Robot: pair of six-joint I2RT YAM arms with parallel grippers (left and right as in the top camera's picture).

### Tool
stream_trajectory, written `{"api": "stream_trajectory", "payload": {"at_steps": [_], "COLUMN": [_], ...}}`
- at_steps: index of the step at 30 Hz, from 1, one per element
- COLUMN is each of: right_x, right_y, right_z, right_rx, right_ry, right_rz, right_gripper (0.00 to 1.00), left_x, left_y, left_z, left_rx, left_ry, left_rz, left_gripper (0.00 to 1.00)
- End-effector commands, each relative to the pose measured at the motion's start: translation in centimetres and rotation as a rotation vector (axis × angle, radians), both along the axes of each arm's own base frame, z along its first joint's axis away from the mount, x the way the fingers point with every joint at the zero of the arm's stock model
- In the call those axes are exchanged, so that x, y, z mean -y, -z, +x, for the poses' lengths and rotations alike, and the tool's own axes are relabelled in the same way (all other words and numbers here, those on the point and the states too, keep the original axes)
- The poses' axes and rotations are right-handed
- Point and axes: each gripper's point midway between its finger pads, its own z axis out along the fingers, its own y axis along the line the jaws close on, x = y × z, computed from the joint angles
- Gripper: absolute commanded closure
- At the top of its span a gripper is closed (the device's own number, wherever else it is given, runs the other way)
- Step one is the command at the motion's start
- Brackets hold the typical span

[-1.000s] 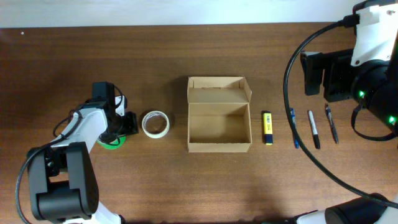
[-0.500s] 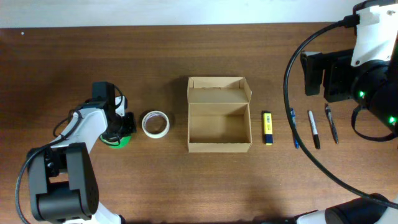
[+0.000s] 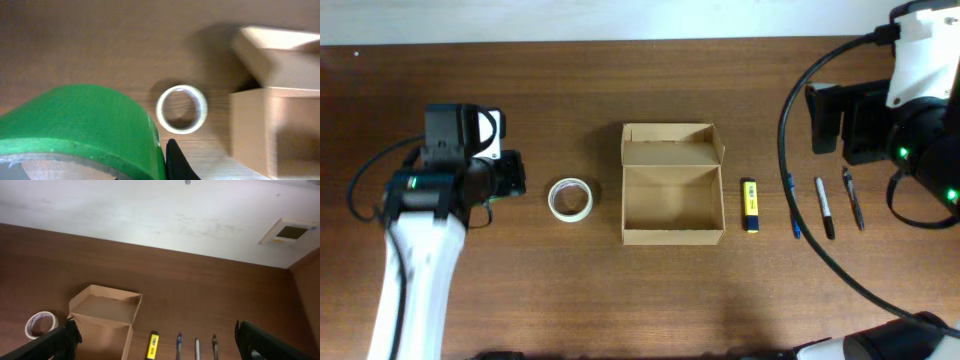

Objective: Pack container
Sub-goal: 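Lower the left gripper and grasp the green tape roll, then carry the green tape into the box and release it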

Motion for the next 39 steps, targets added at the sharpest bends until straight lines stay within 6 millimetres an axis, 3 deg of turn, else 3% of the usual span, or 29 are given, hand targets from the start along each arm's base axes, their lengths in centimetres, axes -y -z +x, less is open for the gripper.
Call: {"api": "stream_trajectory", "payload": {"at_steps": [1, 10, 16, 21, 29, 35, 37, 38, 39], "right_x": [1.2, 2.9, 3.3, 2.9, 2.5, 2.4, 2.4, 2.4, 2.4], "right_y": [-1.5, -4.7, -5.4, -5.4, -5.3, -5.3, -5.2, -5.3, -5.3], "right_z": [-2.4, -8.4, -10.3, -10.4, -10.3, -10.3, -10.3, -10.3, -10.4], "right_rx": [0.06, 0.205, 0.246, 0.244, 0.236, 0.235, 0.235, 0.235, 0.235], "right_ry": [0.031, 0.034, 0.033, 0.011, -0.008, -0.013, -0.013, -0.013, -0.016], "right_rz": [0.001, 0.042, 0.06, 0.075, 0.085, 0.087, 0.087, 0.088, 0.089], "right_gripper": [0.01, 0.01, 0.01, 0.01, 0.01, 0.01, 0.01, 0.01, 0.01], "left_x": [2.2, 11.1, 18.5, 24.1, 28.3, 28.5, 28.5, 28.6, 28.6], "left_y": [-1.9, -0.7, 3.4, 7.7, 11.2, 11.1, 11.1, 11.1, 11.1], "left_z": [-1.0, 0.0, 0.5, -0.6, -2.6, -2.6, -2.6, -2.5, -2.5], "left_rx": [0.049, 0.057, 0.002, -0.066, -0.112, -0.106, -0.105, -0.103, -0.102], "left_ry": [0.041, 0.243, 0.41, 0.542, 0.649, 0.652, 0.652, 0.652, 0.652], "left_rz": [-0.006, -0.051, -0.048, -0.037, -0.012, -0.015, -0.015, -0.016, -0.016], "left_gripper": [0.98, 0.98, 0.98, 0.98, 0.98, 0.98, 0.78, 0.59, 0.45]}}
